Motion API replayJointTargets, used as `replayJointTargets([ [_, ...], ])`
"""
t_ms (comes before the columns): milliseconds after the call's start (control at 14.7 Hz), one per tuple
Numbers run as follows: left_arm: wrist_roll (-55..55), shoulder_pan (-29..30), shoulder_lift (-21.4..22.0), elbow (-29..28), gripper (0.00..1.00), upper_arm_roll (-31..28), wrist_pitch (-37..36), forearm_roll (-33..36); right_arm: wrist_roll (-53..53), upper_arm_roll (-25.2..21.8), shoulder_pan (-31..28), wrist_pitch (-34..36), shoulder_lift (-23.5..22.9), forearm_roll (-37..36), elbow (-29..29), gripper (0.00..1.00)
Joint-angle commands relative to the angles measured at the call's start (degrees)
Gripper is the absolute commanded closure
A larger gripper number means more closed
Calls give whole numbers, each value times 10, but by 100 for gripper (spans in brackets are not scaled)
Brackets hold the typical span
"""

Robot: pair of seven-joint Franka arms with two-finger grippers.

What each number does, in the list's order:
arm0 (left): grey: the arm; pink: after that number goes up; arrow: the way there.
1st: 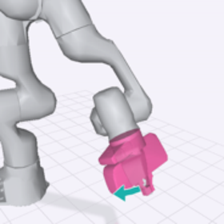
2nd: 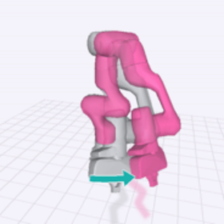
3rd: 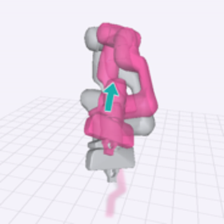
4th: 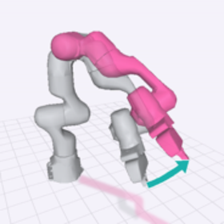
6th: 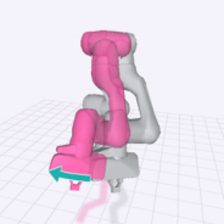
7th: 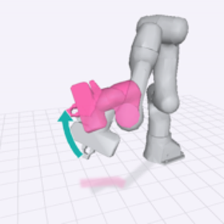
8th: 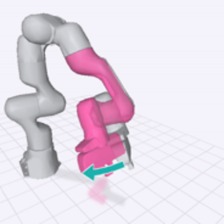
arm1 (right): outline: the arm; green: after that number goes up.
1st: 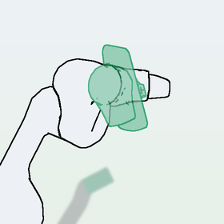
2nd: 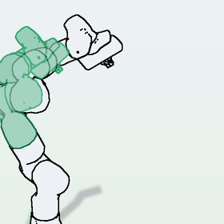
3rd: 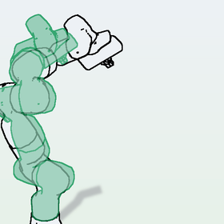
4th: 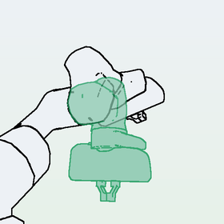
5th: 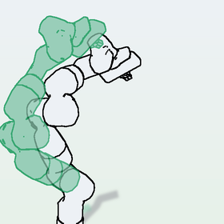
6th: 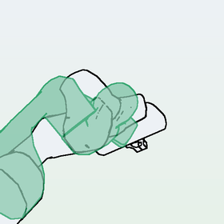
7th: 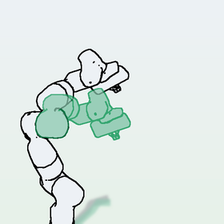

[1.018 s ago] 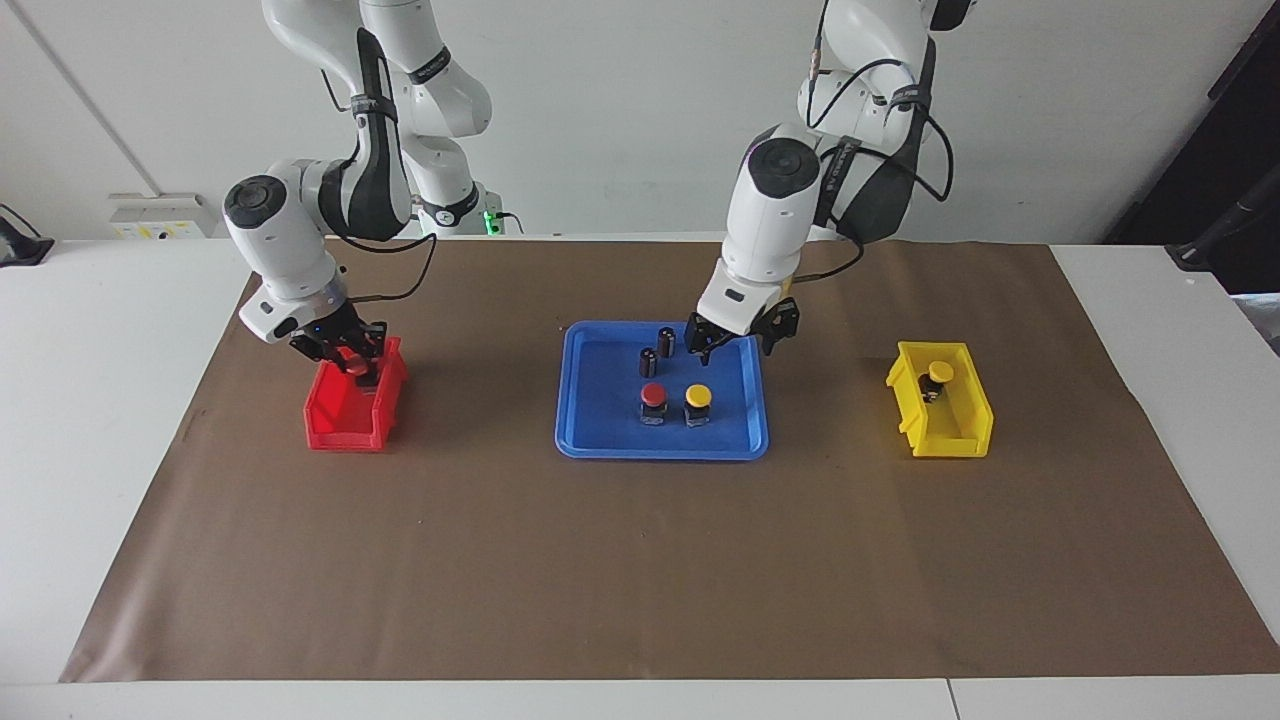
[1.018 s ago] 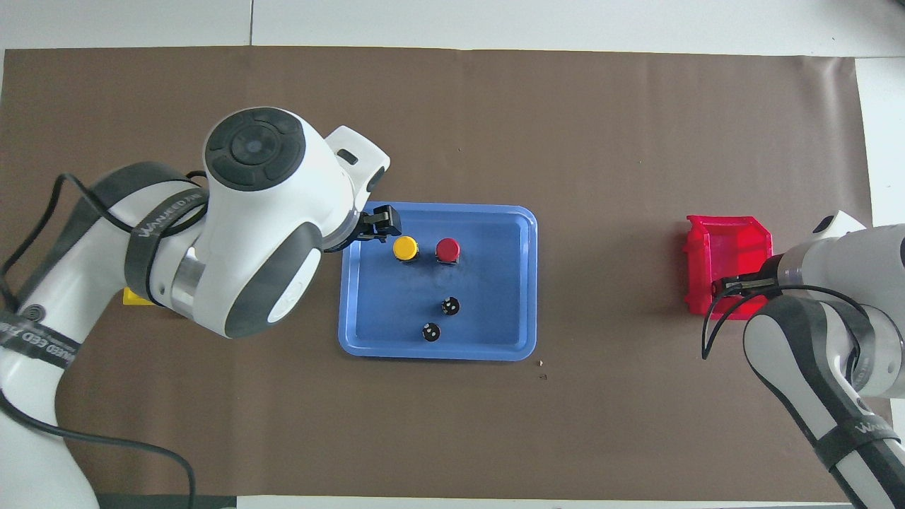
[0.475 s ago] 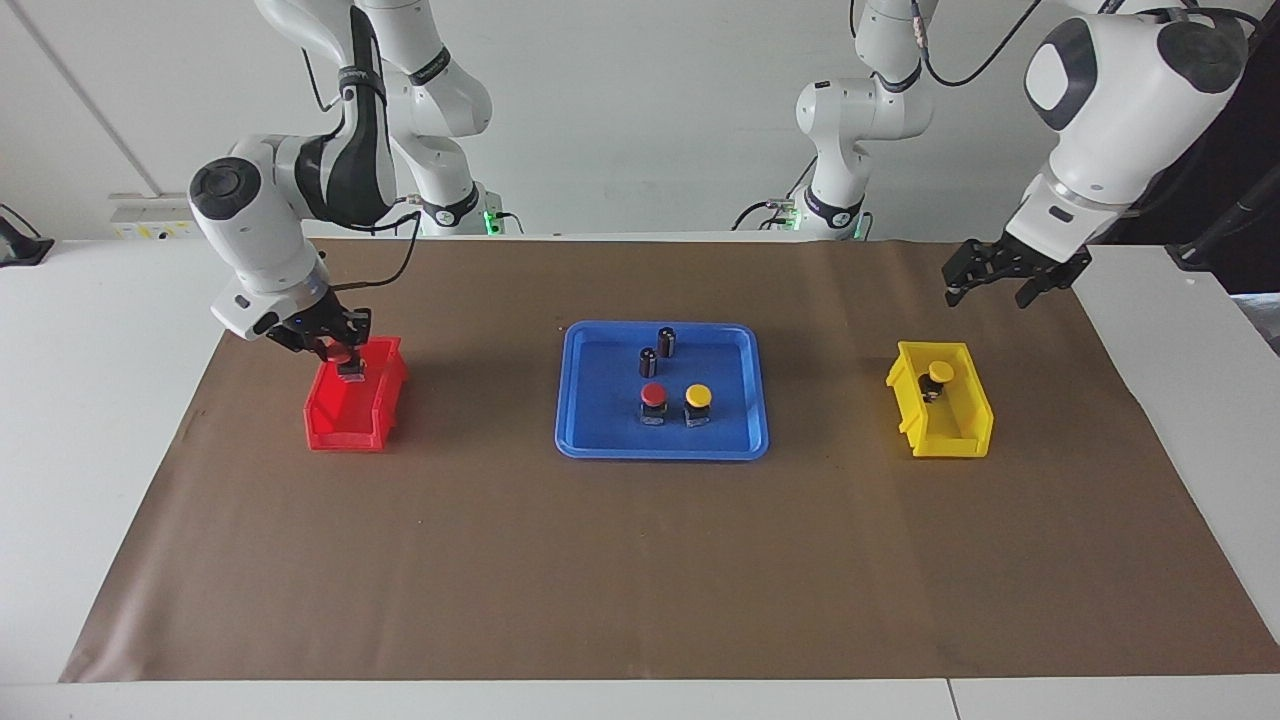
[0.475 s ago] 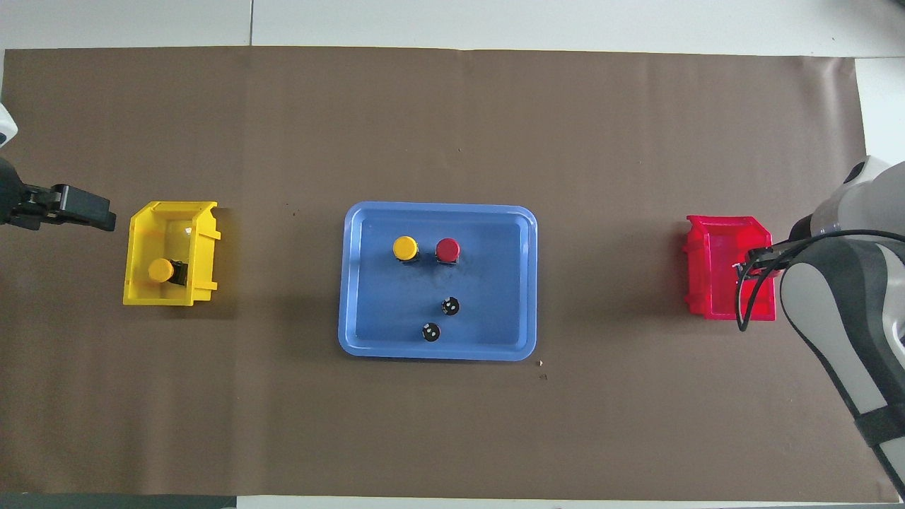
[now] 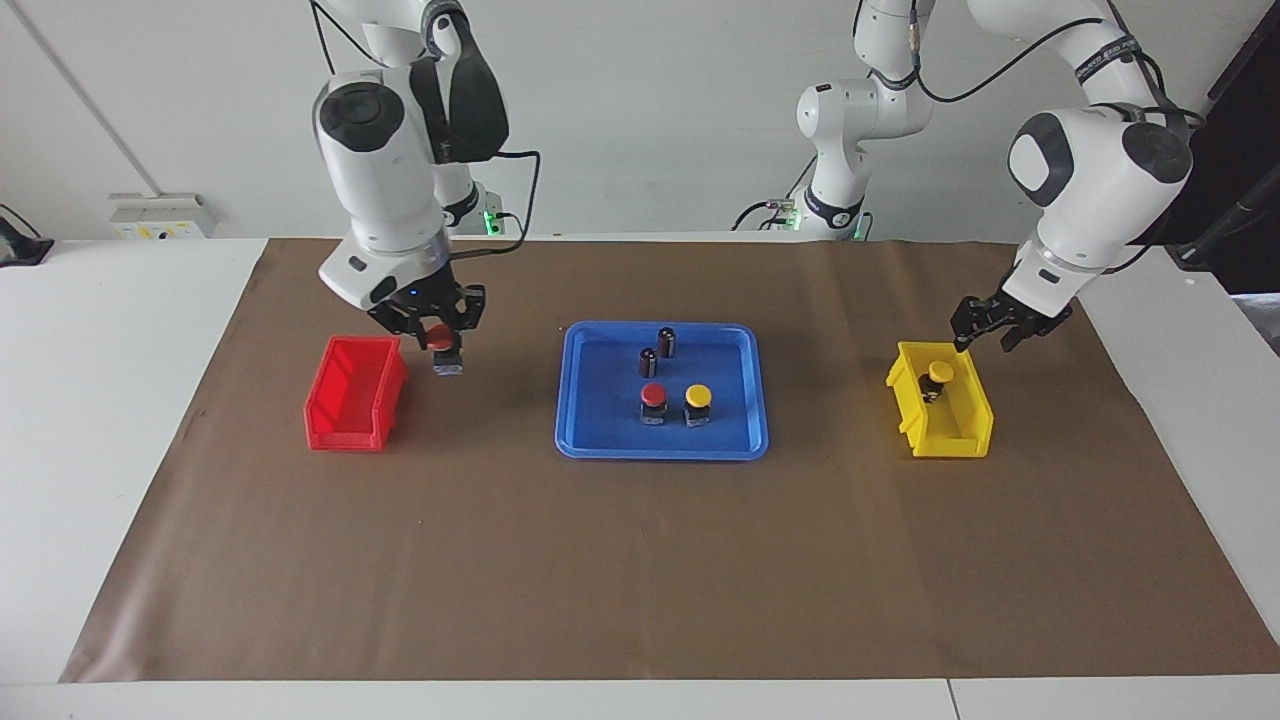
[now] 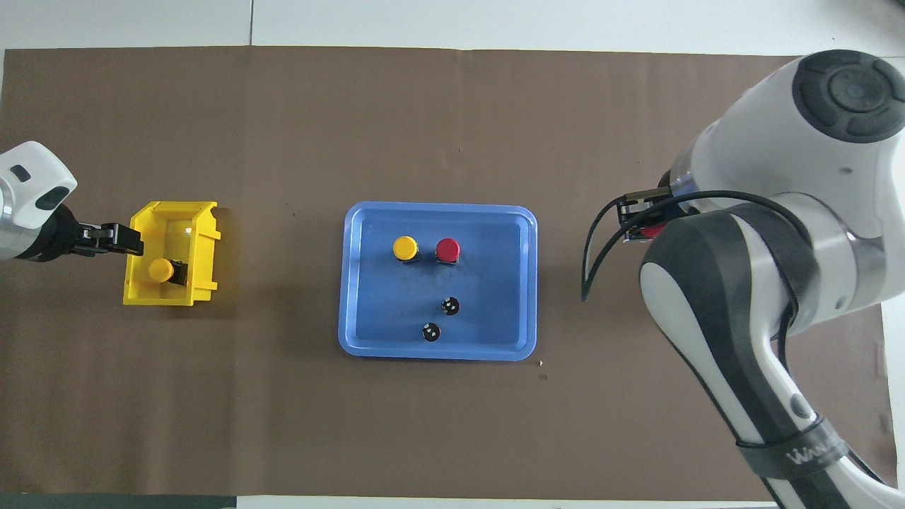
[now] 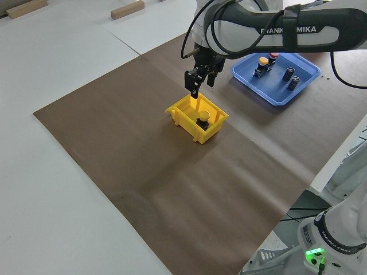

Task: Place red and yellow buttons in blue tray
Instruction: 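Place the second red button in the tray with the right gripper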

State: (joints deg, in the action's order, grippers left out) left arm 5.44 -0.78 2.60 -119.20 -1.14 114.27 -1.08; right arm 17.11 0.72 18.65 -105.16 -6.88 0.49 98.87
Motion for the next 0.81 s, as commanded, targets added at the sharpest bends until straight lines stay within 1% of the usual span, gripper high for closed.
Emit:
replayJointTargets([
  [0,-6,1,25,-59,35,7,53,-3,99,-3,65,-66,-52,16,-11,85],
  [68,-4,1,21,-65,35,7,60,-3,107,-3,71,-85,-54,16,3,85],
  [271,-5,0,5,-87,35,7,98,-3,107,-3,84,-136,-85,14,18,83],
  [475,-4,1,0,-117,35,7,139,-3,101,-3,83,-166,-80,13,61,80],
  [679,-6,0,-8,-125,35,7,154,-3,101,-3,84,-206,-82,13,87,80],
  [747,-9,0,-8,-125,51,7,154,-3,102,-3,84,-207,-83,13,91,79],
])
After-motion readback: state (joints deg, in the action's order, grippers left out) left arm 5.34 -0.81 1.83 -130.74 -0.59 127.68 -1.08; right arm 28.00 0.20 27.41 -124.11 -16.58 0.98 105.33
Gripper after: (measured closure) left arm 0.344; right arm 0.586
